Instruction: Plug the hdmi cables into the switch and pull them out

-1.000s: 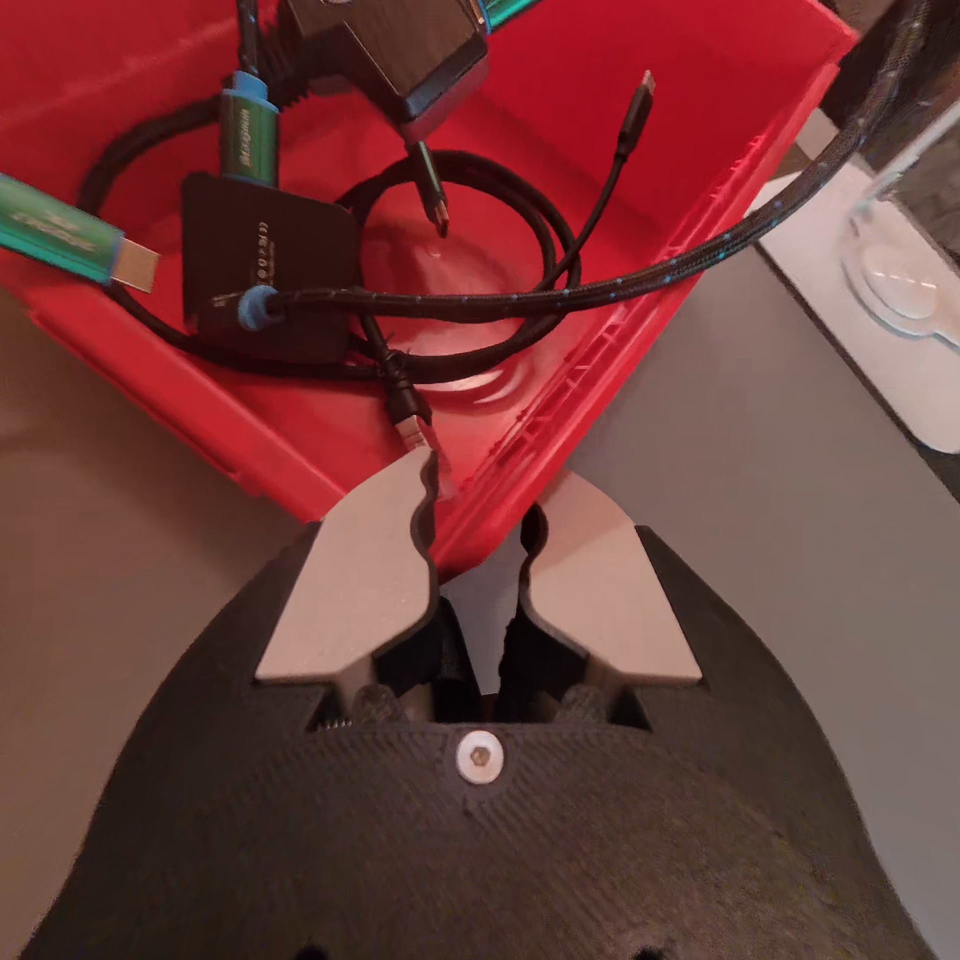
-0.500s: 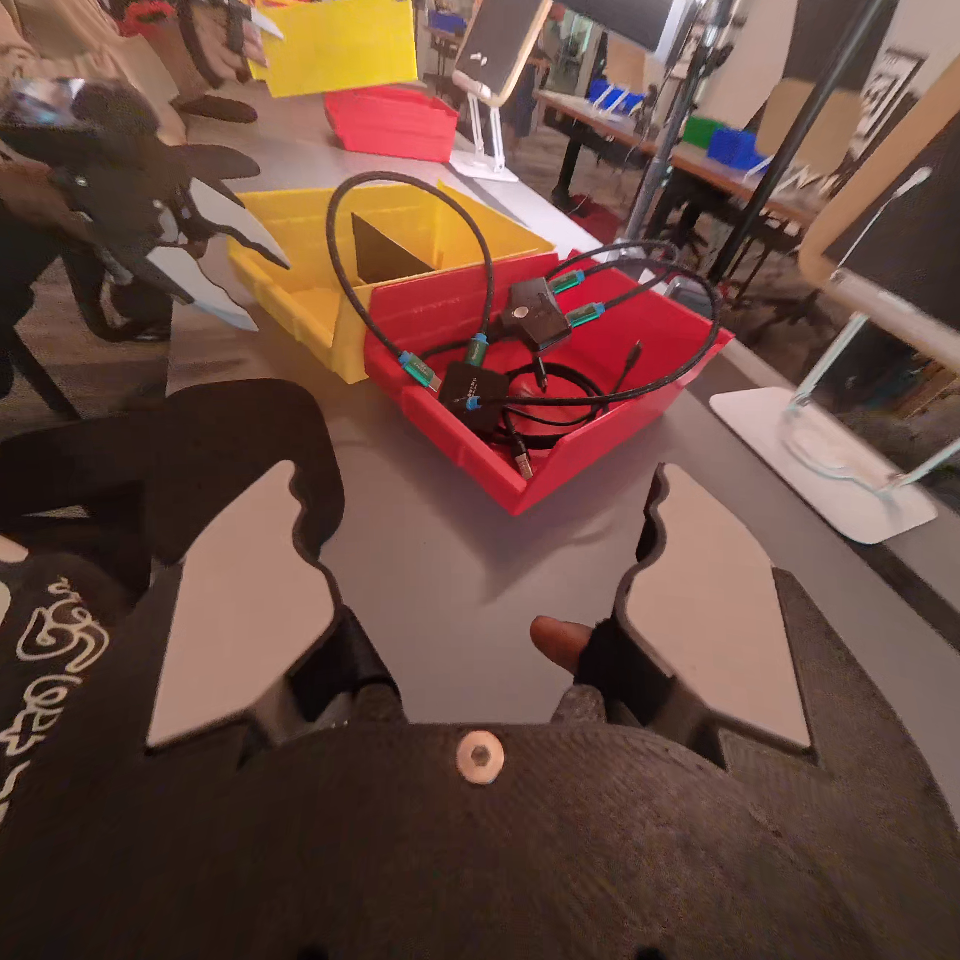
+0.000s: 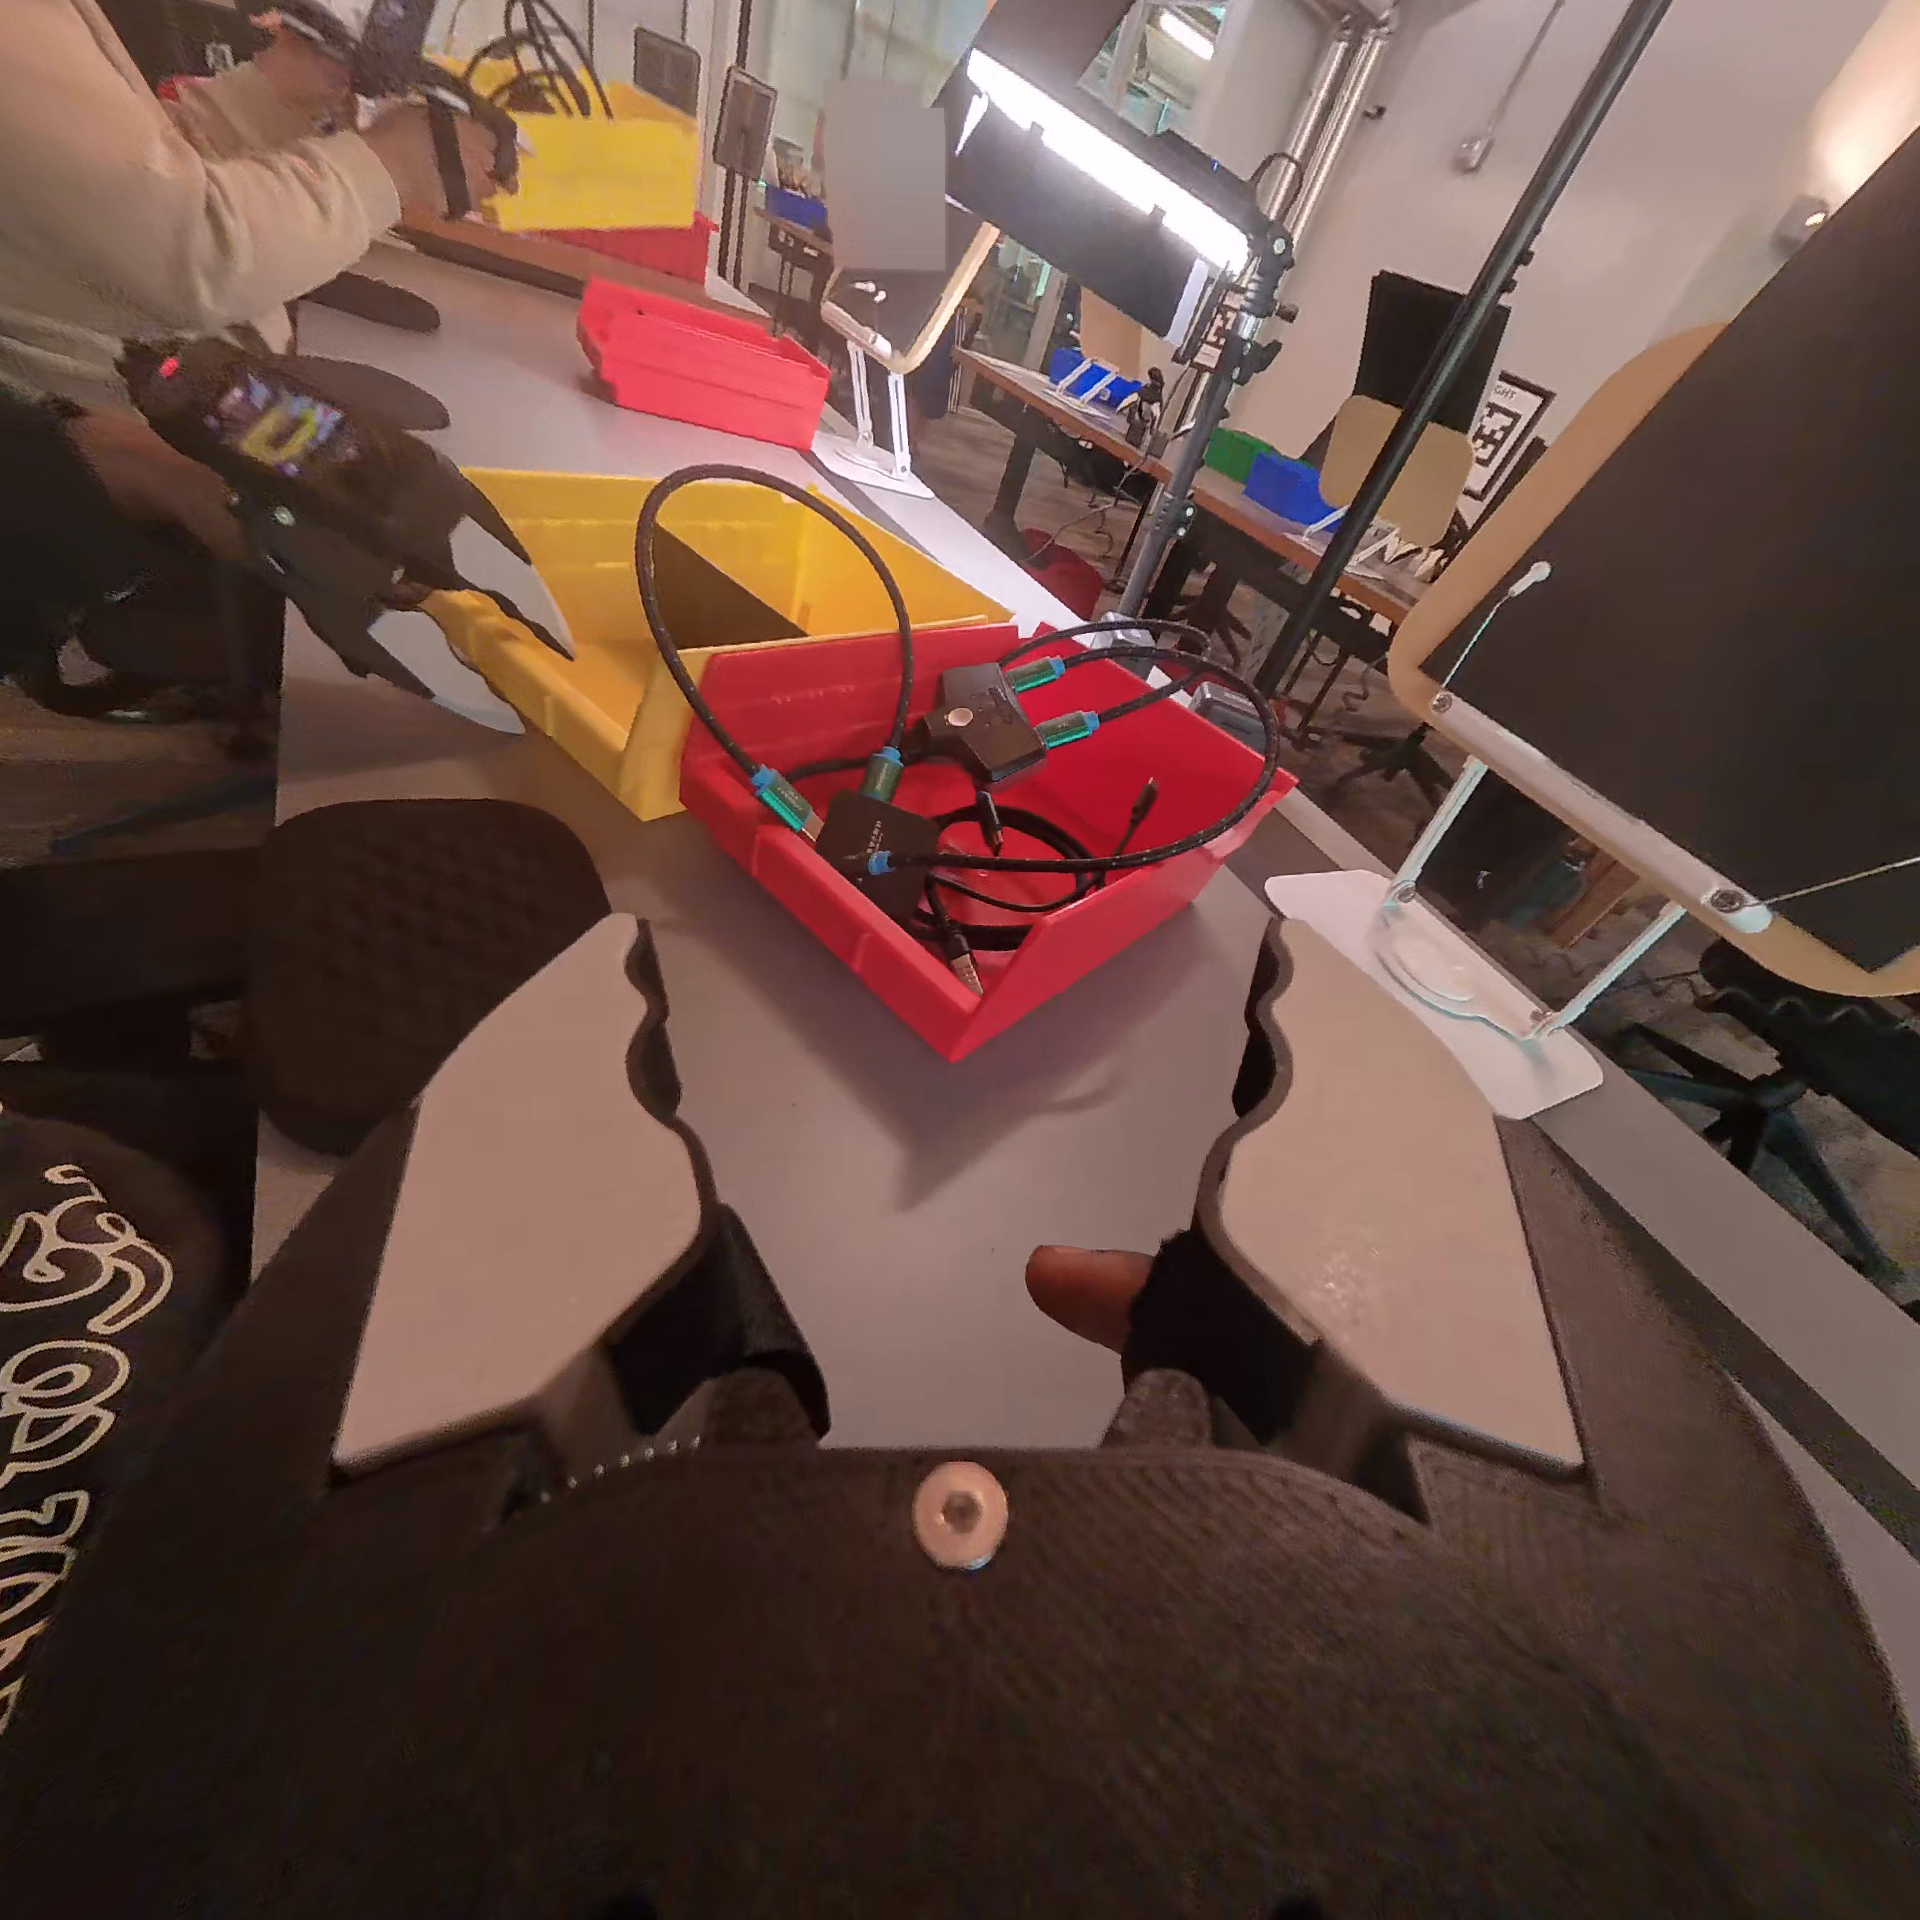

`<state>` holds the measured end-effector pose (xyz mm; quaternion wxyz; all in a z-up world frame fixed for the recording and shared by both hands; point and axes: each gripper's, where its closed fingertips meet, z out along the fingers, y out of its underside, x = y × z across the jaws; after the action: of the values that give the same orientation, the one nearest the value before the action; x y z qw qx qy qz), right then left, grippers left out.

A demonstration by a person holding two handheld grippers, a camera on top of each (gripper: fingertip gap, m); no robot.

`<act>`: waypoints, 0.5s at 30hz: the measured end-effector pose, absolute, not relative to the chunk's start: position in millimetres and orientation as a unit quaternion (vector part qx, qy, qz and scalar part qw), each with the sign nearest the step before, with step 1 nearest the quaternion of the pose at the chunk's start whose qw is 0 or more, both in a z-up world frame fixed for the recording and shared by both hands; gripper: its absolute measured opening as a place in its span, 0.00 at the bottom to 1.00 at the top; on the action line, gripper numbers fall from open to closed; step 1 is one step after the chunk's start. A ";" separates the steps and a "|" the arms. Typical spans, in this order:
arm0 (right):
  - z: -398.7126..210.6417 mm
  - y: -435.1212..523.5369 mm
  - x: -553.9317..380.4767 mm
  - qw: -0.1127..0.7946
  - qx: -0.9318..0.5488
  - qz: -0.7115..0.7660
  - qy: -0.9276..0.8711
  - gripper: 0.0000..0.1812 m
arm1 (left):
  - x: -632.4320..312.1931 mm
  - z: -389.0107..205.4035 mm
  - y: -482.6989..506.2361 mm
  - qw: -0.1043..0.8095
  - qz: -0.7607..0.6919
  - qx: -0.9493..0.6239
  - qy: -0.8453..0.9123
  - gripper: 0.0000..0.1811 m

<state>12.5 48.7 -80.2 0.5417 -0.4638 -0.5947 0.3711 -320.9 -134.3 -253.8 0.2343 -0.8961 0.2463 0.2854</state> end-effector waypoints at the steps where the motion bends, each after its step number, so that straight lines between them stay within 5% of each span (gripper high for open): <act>1: -79.3 47.8 12.7 0.543 -0.461 0.373 -0.594 0.59 | -323.5 -255.0 -133.8 0.225 0.296 -0.893 0.255 0.24; 15: -62.9 50.8 25.3 0.592 -0.445 0.348 -0.574 0.52 | -315.8 -246.0 -128.0 0.254 0.396 -0.844 0.258 0.17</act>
<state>25.3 50.8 -62.9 0.5923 -0.4454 -0.5744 0.3478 -315.8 -128.0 -246.0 0.2539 -0.8437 0.2584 0.3962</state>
